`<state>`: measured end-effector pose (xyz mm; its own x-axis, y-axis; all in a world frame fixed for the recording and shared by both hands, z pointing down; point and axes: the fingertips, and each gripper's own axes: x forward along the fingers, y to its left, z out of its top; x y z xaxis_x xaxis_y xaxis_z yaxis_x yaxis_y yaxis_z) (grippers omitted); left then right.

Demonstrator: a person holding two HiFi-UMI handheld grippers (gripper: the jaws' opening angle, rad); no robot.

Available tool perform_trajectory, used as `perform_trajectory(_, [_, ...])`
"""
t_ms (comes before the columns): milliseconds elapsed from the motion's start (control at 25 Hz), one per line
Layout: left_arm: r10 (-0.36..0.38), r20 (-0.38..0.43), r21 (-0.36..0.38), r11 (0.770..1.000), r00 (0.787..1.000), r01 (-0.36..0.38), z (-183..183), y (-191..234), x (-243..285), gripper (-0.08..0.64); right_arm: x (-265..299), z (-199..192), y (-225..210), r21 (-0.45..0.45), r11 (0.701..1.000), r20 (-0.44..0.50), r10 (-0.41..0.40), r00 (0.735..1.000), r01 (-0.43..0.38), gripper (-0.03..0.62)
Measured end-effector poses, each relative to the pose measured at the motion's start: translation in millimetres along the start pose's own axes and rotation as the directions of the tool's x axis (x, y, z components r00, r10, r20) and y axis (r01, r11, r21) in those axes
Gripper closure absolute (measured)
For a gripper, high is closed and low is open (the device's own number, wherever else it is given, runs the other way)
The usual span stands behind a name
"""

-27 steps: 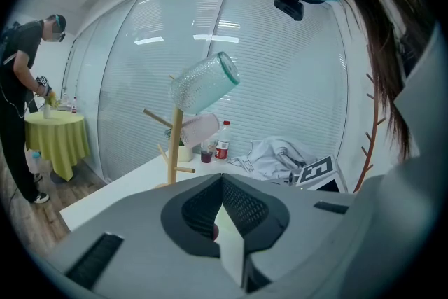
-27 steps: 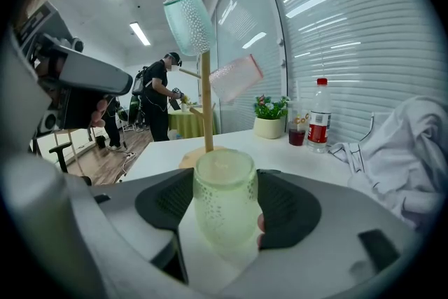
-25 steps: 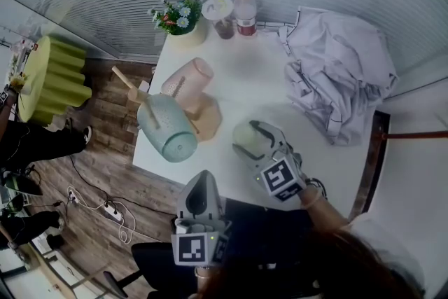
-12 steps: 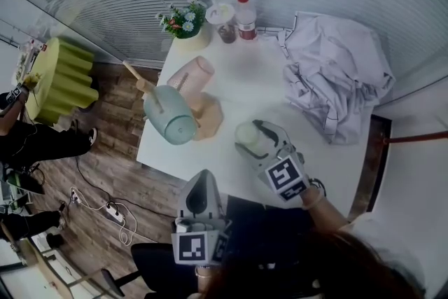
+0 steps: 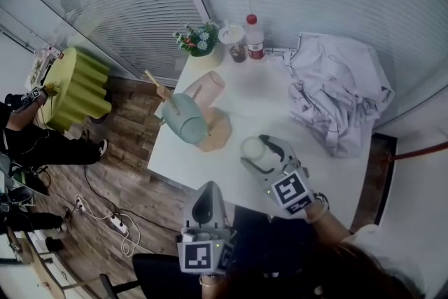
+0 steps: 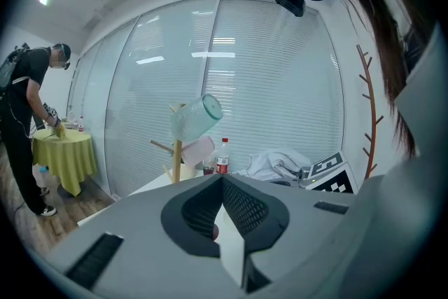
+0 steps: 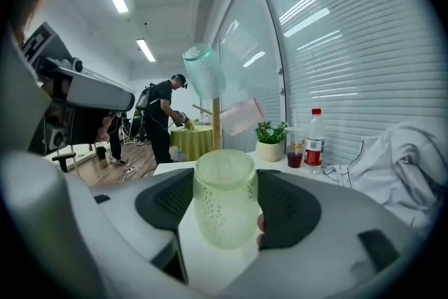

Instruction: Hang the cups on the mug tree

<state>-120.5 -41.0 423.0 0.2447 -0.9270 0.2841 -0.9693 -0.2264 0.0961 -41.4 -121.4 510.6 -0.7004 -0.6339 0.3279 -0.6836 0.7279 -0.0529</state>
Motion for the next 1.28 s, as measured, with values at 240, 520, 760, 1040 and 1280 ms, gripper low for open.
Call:
perform_trajectory(240, [0.013,0.034,0.001,1.0,0.999,-0.013,5,-4,-15,0.557,-8,17,8,-0.039,0.999,0.049,0.008,0.999,-0.006,0.304])
perform_trajectory(520, [0.044,0.073,0.002,0.999,0.996,-0.044,10,-8,-36,0.557,-27,34,21,-0.08,0.997,0.089,0.017,0.996,-0.01,0.304])
perform_trajectory(760, [0.096,0.107,-0.024,0.995,0.99,-0.094,11,-9,-58,0.557,-41,51,33,-0.12,0.993,0.128,0.03,0.991,-0.015,0.304])
perform_trajectory(1040, [0.168,0.14,-0.033,0.986,0.976,-0.165,7,-11,-84,0.557,-51,64,44,-0.16,0.987,0.169,0.058,0.984,-0.031,0.304])
perform_trajectory(1280, [0.215,0.138,-0.055,0.976,0.967,-0.209,8,-9,-99,0.557,-54,76,52,-0.171,0.984,0.212,0.084,0.974,-0.048,0.304])
